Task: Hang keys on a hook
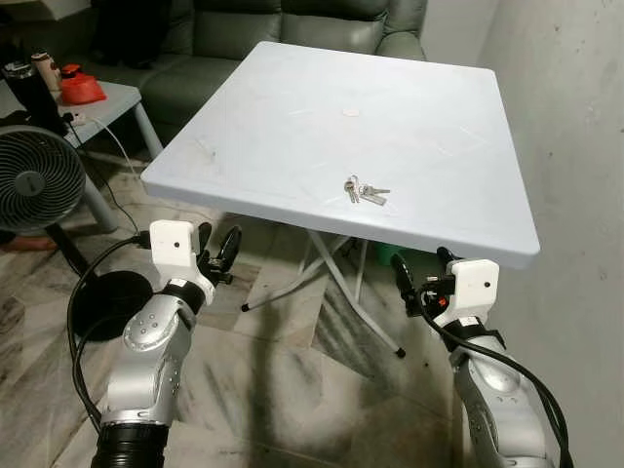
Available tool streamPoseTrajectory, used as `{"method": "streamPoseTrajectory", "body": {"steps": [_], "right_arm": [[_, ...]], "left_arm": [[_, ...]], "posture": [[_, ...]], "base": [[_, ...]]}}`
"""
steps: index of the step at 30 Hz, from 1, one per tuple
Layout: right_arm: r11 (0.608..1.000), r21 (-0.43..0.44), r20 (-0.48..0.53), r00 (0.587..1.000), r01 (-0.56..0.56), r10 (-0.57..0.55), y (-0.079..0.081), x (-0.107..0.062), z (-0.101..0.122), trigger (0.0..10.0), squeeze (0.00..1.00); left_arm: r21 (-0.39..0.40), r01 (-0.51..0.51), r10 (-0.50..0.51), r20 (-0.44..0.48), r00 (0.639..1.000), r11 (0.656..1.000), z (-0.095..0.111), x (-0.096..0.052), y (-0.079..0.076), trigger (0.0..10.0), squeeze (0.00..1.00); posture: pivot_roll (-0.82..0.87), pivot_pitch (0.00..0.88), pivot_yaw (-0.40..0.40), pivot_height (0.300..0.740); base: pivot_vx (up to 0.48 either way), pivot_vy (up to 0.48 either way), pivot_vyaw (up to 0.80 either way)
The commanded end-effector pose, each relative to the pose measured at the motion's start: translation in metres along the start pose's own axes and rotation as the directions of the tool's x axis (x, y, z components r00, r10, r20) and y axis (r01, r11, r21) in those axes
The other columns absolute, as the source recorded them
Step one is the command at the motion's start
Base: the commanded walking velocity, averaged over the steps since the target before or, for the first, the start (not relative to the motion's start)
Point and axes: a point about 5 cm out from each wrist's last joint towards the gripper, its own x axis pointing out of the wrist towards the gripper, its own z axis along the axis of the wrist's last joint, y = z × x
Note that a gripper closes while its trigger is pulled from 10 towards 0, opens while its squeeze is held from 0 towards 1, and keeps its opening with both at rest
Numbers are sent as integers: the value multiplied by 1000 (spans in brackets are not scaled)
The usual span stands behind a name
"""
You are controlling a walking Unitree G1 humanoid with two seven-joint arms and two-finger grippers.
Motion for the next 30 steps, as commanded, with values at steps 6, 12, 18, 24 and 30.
{"method": "streamPoseTrajectory", "body": {"steps": [6, 12, 18, 24, 30], "right_arm": [[1000, -4, 21, 1000, -4, 4, 1, 2, 7, 10000, 0], [1000, -8, 21, 1000, -7, 7, 2, 2, 6, 10000, 0], [1000, -10, 19, 1000, -9, 9, 3, 1, 6, 10000, 0], [1000, -22, 17, 1000, -15, 15, 3, -1, 5, 10000, 0], [999, -32, 16, 999, -31, 31, 5, -2, 5, 10000, 0]], "left_arm": [[12, 28, -28, 0, 1000, 1000, 6, 8, -2, 10000, 0], [9, 41, -41, 1, 999, 999, 8, 11, -5, 10000, 0], [12, 54, -54, -6, 999, 998, 5, 12, -7, 10000, 0], [13, 64, -64, -7, 998, 998, 6, 14, -8, 10000, 0], [16, 74, -74, -6, 997, 997, 7, 14, -10, 10000, 0]], "posture": [[-30, 54, 17, 740], [-32, 49, 20, 740], [-38, 42, 23, 740], [-39, 38, 28, 740], [-36, 36, 30, 740]], "base": [[289, 0, 0], [323, 0, 0], [345, 0, 0], [347, 0, 0], [349, 0, 371]]}}
